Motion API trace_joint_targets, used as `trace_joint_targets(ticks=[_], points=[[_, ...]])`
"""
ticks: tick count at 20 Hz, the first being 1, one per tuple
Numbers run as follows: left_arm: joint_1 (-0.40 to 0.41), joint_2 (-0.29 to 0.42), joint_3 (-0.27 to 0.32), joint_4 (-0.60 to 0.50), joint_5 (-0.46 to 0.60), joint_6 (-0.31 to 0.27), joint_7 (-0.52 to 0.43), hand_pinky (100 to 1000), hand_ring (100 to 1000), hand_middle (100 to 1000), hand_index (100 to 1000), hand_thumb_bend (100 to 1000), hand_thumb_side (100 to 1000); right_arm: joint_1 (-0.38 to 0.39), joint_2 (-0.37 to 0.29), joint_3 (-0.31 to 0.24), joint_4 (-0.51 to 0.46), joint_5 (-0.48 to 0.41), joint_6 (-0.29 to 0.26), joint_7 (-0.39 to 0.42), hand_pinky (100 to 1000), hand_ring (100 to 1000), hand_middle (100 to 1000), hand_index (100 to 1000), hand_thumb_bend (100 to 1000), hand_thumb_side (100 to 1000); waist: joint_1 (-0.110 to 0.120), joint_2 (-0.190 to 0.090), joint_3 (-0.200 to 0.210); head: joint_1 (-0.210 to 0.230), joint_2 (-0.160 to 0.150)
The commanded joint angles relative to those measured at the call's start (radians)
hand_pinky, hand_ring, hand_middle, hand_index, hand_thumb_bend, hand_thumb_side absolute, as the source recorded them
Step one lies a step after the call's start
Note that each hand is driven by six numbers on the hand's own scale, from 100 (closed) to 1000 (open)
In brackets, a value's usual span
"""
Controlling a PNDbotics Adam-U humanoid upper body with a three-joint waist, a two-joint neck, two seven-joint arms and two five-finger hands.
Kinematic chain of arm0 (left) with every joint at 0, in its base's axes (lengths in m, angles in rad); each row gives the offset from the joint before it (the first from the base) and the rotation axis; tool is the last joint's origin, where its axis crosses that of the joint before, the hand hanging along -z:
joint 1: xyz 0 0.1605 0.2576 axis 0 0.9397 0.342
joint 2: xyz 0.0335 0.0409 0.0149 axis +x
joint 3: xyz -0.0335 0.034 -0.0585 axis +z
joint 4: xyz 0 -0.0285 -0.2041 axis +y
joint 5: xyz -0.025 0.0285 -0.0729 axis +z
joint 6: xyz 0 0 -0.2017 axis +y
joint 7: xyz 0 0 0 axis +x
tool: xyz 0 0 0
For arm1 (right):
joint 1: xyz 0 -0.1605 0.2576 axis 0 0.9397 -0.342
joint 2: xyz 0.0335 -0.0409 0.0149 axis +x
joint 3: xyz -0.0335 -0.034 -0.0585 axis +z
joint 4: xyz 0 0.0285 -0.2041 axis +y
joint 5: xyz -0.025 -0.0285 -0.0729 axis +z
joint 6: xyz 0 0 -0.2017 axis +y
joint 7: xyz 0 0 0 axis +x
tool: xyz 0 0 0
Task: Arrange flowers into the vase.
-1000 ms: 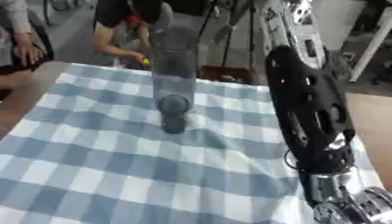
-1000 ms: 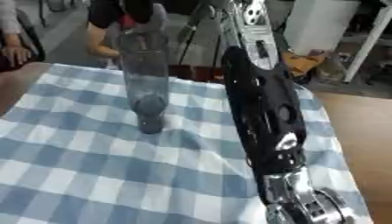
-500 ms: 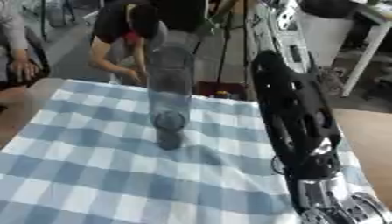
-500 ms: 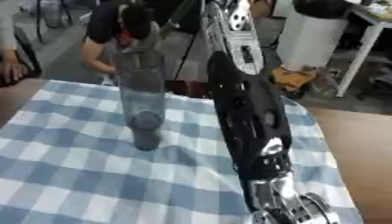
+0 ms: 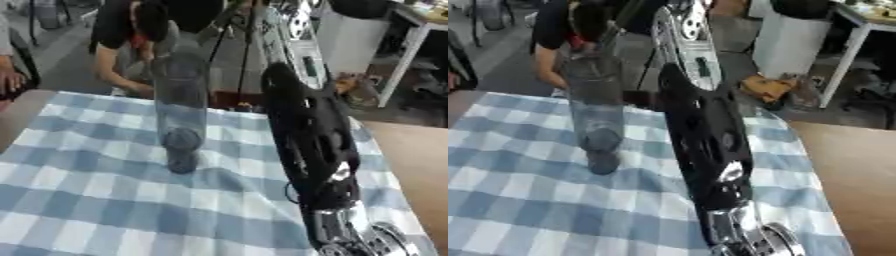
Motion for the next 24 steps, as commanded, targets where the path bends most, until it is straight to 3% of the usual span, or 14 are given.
trace_joint_targets(ticks=[1,24], points=[[-0.013,0.025,-0.001,-0.014,0.0,0.0,-0.006,522,628,509,870,100,888,-0.038,-0.005,-0.007,-0.017,0.019,0.007,0.008,100,100,100,100,100,743,0.005,-0.014,0.001,-0.001,-0.012],[-0.026,0.029,-0.006,-0.014,0.001,0.002,-0.024,518,612,504,870,100,890,-0.063,0.031,-0.035,0.003,0.079,-0.012,0.054,100,100,100,100,100,753,-0.009,0.018,0.026,-0.015,-0.049]])
